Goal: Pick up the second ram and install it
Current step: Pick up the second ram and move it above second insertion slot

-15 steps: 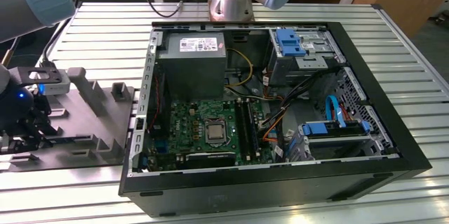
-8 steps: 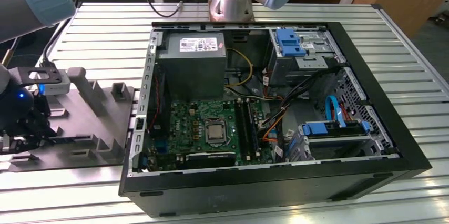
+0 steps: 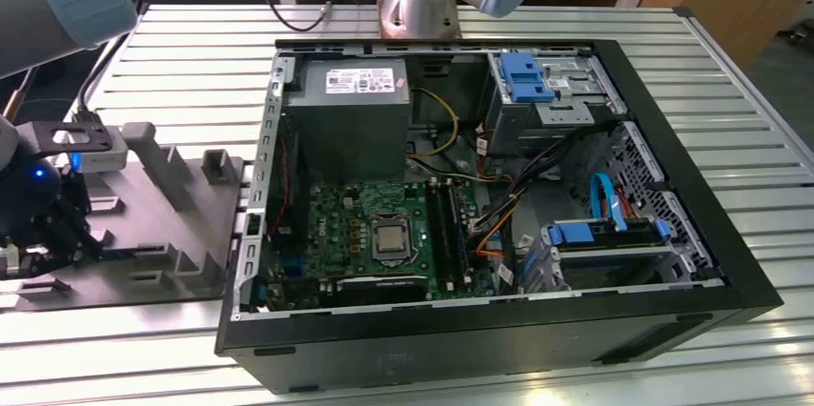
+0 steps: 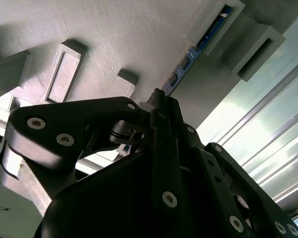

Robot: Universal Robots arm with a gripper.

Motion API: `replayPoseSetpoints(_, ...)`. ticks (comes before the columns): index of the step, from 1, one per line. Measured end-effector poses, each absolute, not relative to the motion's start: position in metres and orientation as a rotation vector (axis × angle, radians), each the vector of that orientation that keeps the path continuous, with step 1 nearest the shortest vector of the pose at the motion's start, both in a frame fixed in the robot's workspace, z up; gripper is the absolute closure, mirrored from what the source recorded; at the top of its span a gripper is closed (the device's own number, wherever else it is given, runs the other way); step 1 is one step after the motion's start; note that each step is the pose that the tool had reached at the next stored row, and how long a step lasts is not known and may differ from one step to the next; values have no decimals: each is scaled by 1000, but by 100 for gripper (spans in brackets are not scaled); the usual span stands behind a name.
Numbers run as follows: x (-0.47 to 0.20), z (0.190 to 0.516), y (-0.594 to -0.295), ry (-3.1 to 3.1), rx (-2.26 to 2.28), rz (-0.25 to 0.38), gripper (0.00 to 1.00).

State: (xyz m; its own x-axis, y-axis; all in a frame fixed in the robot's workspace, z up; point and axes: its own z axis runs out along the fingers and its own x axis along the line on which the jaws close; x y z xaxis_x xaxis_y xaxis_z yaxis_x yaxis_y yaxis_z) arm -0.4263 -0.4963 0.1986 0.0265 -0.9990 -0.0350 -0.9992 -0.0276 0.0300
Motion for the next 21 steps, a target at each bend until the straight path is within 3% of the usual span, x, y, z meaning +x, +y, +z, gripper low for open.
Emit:
replayPoseSetpoints(1,-426,199,-496,2189,-2249,72,81)
replayPoseSetpoints(21,-424,200,-496,2188,-2249,72,81)
